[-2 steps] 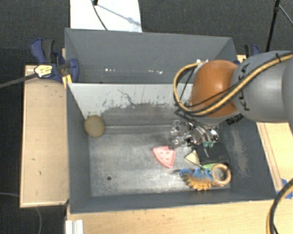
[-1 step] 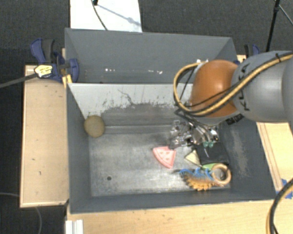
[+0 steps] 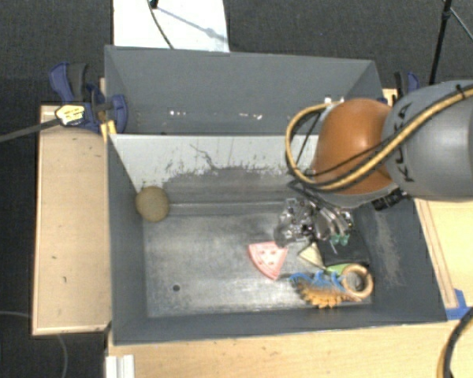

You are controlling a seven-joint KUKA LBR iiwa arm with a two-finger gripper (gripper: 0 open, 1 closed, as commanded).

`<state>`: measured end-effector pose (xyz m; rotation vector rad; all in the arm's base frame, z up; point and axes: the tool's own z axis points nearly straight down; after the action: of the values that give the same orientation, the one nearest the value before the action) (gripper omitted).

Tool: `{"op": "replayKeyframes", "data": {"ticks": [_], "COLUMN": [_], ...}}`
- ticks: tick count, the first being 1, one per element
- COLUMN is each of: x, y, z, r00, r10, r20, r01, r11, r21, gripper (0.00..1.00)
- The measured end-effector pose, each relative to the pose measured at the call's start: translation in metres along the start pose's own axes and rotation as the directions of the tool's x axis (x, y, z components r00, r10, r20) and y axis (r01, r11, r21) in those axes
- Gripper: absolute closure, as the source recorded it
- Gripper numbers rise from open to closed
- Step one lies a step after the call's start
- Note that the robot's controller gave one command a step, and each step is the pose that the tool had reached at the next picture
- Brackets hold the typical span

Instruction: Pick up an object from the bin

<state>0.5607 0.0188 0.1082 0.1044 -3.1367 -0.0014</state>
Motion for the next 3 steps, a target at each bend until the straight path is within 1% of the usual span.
{"op": "replayKeyframes", "data": {"ticks": [1,2,3], "x": [-0.008,-0.008,0.009], "y": [0.041,0.041,0.057], "z": [-0.044,-0.044,0.034], "r00": [0.994,0.994,0.995], "r10": [0.108,0.108,0.1], "r20": [0.006,0.006,0.011], "r01": [-0.108,-0.108,-0.1], "r11": [0.994,0.994,0.995], "r21": [0.0,0.0,-0.002], "gripper": [0.0,0.0,1.0]}}
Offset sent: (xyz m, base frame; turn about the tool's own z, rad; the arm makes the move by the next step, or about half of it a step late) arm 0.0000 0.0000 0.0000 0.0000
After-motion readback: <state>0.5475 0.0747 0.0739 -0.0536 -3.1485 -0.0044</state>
